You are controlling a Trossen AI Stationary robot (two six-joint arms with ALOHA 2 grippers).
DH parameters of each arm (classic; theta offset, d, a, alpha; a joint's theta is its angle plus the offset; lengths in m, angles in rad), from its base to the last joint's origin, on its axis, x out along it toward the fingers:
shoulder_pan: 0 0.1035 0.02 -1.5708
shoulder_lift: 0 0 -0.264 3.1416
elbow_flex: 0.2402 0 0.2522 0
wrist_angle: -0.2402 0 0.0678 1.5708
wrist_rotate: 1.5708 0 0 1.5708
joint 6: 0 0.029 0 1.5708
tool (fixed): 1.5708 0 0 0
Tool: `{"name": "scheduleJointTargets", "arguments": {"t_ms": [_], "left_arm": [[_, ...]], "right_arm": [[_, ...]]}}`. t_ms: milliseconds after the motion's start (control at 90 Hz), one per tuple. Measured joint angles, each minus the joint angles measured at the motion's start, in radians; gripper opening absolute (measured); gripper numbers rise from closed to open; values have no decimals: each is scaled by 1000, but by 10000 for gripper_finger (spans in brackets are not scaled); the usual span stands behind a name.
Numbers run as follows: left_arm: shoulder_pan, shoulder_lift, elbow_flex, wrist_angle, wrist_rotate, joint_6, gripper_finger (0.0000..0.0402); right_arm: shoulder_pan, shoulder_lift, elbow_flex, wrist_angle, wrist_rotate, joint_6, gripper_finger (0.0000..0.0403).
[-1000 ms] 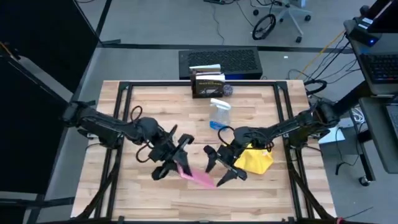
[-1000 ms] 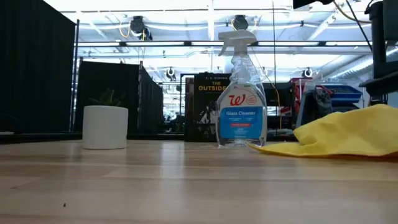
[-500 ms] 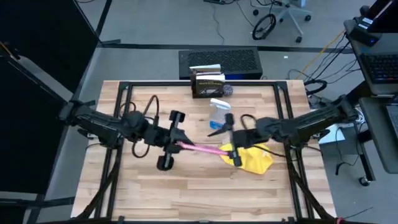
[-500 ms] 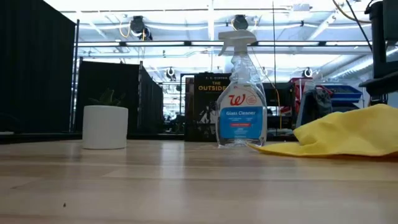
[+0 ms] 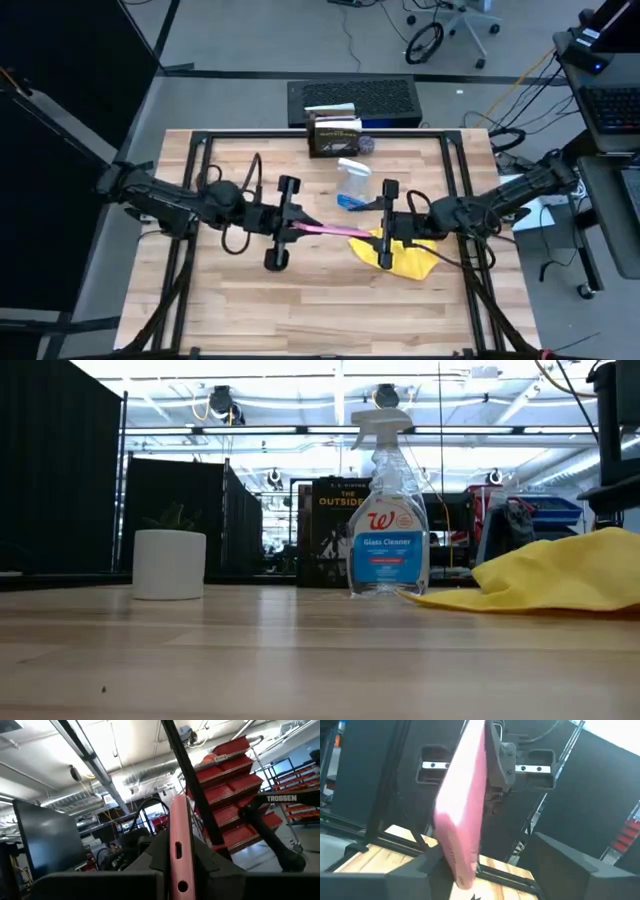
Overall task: Apply microfiber cloth
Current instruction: Spray the back of the cellphone using the spray bottle
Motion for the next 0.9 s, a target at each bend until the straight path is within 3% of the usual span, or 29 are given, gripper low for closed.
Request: {"name": "scheduleJointTargets", "arguments": {"t_ms": [156,211,356,633,822,900], "left_arm": [[2,-2,1,-15,-19,6,15],[2,-2,1,-24,-21,6,17],[-1,-3,1,-66,-103,-40,39],[-3,1,-3,-149,-435,-43,104],[6,-3,-4,-180,-591,-44,161],[10,-7,-4,-194,-654,-18,175]], "right_arm": [[0,0,-1,-14,-2,-6,39],[0,0,-1,-23,5,-19,18],[4,0,-1,-54,61,-51,20],[51,-5,1,-143,403,-214,16],[70,-6,4,-201,603,-294,16],[73,-6,3,-203,637,-327,16]]}}
